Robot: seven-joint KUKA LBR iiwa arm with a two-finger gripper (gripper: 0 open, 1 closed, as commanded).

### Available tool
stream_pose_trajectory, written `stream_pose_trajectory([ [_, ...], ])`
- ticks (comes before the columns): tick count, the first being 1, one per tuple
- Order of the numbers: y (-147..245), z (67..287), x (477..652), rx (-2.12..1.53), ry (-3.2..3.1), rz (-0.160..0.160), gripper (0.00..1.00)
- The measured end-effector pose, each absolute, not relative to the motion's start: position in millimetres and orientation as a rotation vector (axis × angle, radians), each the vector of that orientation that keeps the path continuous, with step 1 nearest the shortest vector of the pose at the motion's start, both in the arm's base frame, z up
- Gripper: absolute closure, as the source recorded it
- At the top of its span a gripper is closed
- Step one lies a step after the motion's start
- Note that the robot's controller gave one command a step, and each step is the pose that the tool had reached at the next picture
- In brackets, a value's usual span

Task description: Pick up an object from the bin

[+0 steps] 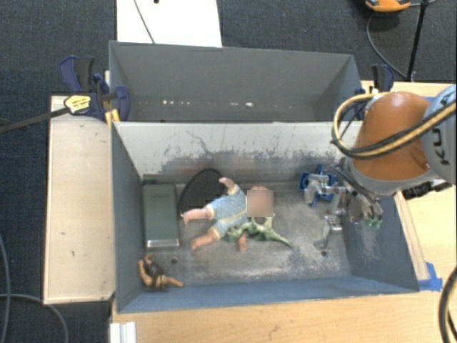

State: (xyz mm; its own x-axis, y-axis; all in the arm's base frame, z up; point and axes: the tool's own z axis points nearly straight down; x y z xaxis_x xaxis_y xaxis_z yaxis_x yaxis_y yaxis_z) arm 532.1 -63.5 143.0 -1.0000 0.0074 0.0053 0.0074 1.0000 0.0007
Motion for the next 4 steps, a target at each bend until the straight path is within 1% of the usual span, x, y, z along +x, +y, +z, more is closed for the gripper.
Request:
stream_pose_trajectory([
  [1,-63.4,147.5,534.0,-0.009,-3.144,0.000,0.00],
  [2,-10.3,90.3,542.3,0.122,-3.147,0.002,0.00],
  [3,9.5,83.6,526.2,0.215,-3.132,-0.001,0.00],
  [4,70.7,108.6,525.8,0.265,-3.133,0.002,0.00],
])
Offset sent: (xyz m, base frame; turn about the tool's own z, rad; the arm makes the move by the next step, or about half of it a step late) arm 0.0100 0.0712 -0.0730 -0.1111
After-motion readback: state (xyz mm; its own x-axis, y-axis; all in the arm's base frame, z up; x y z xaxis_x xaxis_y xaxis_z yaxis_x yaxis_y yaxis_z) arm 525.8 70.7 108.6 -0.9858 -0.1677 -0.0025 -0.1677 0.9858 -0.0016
